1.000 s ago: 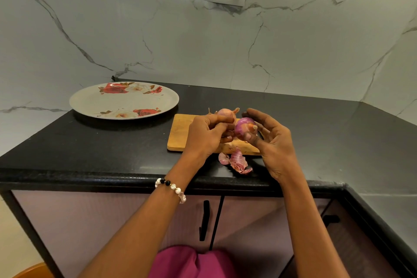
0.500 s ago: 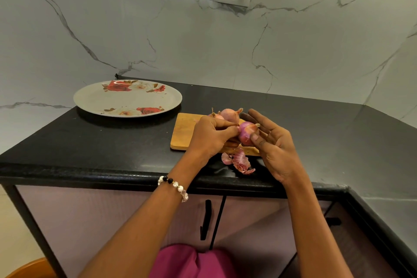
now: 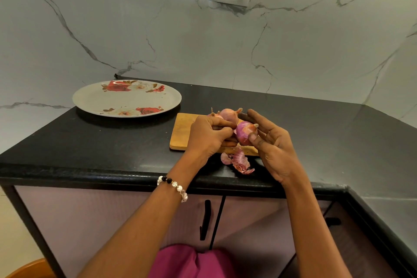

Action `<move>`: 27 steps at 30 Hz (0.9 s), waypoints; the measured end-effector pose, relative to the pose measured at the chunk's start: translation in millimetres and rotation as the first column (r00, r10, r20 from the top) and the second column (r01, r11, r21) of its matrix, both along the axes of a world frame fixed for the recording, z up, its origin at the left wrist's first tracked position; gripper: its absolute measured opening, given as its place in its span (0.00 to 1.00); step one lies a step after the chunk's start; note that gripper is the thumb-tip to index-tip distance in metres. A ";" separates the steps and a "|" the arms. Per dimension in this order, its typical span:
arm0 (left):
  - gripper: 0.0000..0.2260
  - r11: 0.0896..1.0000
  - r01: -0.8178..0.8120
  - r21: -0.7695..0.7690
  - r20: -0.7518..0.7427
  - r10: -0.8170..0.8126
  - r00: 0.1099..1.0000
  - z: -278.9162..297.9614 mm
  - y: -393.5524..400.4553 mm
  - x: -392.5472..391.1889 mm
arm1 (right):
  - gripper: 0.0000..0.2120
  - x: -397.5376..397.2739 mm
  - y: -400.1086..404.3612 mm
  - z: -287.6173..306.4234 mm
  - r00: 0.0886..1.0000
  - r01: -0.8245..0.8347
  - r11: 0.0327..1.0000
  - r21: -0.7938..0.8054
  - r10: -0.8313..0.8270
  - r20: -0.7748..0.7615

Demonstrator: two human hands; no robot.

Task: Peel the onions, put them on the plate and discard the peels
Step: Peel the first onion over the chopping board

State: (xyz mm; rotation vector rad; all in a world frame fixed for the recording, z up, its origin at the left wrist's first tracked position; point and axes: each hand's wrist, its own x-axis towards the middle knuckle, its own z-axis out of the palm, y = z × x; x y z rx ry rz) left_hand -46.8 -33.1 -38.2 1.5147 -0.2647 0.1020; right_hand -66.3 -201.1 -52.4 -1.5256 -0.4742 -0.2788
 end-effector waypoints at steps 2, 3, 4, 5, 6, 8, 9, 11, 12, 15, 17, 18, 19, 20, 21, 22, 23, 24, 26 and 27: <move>0.06 1.000 -0.018 -0.022 0.018 0.018 1.000 0.6 -0.6 -1.0 | 0.25 -0.2 -0.1 0.2 1.000 0.017 1.000 -0.003 -0.017 0.008; 0.07 1.000 -0.018 -0.019 0.026 0.019 0.999 1.1 -1.0 -2.1 | 0.25 -0.8 0.4 0.9 1.000 0.026 1.000 -0.006 -0.026 0.014; 0.08 1.000 -0.011 -0.004 0.033 0.011 0.999 1.4 -1.4 -3.1 | 0.25 -1.5 1.4 1.7 0.999 0.034 0.999 -0.008 -0.034 0.024; 0.09 1.000 -0.001 0.021 0.041 0.000 0.999 1.5 -1.8 -3.9 | 0.25 -2.4 2.3 2.6 0.999 0.041 0.999 -0.010 -0.041 0.034; 0.09 0.999 0.008 0.040 0.048 -0.010 0.999 1.2 -2.2 -4.4 | 0.26 -3.2 2.9 3.2 0.998 0.045 0.999 -0.010 -0.045 0.042; 0.07 0.998 0.017 0.054 0.048 -0.019 0.999 0.2 -2.1 -3.9 | 0.27 -3.5 3.5 3.3 0.998 0.042 0.999 -0.018 -0.041 0.050; 0.07 0.998 0.012 0.062 0.051 -0.015 0.999 -0.1 -1.9 -3.5 | 0.27 -3.3 3.5 3.0 0.998 0.041 0.999 -0.026 -0.039 0.057; 0.07 0.996 0.002 0.090 0.068 -0.008 0.998 -0.7 -1.5 -2.4 | 0.28 -2.1 2.9 2.4 0.997 0.045 0.999 -0.026 -0.043 0.070; 0.08 0.995 0.003 0.104 0.075 -0.011 0.997 -0.7 -1.6 -2.0 | 0.27 -1.8 2.7 2.4 0.997 0.044 0.999 -0.015 -0.043 0.071; 0.08 0.988 0.020 0.150 0.095 -0.034 0.995 0.1 -2.6 -1.7 | 0.25 -2.5 2.8 4.0 0.999 0.023 0.998 0.056 -0.026 0.047; 0.07 0.983 0.026 0.182 0.109 -0.046 0.993 0.3 -3.2 -1.0 | 0.26 -4.1 3.8 5.4 1.000 0.008 0.995 0.104 -0.011 0.025; 0.07 0.981 0.025 0.193 0.112 -0.047 0.993 0.3 -3.4 -0.7 | 0.26 -4.6 3.9 6.2 1.000 0.003 0.992 0.130 -0.005 0.010; 0.06 0.980 0.022 0.199 0.113 -0.045 0.993 0.1 -3.4 -0.2 | 0.26 -5.0 4.0 7.3 1.000 0.000 0.988 0.157 0.000 -0.002; 0.06 0.980 0.017 0.200 0.112 -0.040 0.993 -0.3 -3.3 0.3 | 0.26 -5.1 3.7 8.2 1.000 -0.002 0.982 0.189 0.004 -0.012; 0.06 0.979 0.009 0.202 0.113 -0.032 0.993 -0.4 -3.3 0.5 | 0.26 -5.3 3.2 9.1 1.000 -0.004 0.974 0.225 0.008 -0.019; 0.05 0.979 -0.004 0.203 0.114 -0.020 0.993 -0.9 -3.2 0.9 | 0.26 -5.4 2.5 9.8 1.000 -0.004 0.964 0.264 0.012 -0.027; 0.05 0.979 -0.020 0.204 0.118 -0.005 0.993 -1.3 -3.1 1.4 | 0.26 -5.5 1.9 10.7 0.999 -0.001 0.953 0.302 0.013 -0.036; 0.04 0.979 -0.036 0.203 0.120 0.011 0.993 -2.0 -2.9 2.3 | 0.26 -5.4 1.6 11.4 0.999 0.005 0.942 0.335 0.012 -0.048; 0.03 0.981 -0.056 0.188 0.112 0.036 0.993 -3.4 -2.2 4.1 | 0.23 -4.7 0.7 11.8 0.996 0.039 0.925 0.378 -0.006 -0.087; 0.05 0.981 -0.061 0.182 0.109 0.041 0.993 -3.9 -1.8 4.1 | 0.22 -4.2 0.6 11.8 0.993 0.061 0.919 0.389 -0.018 -0.114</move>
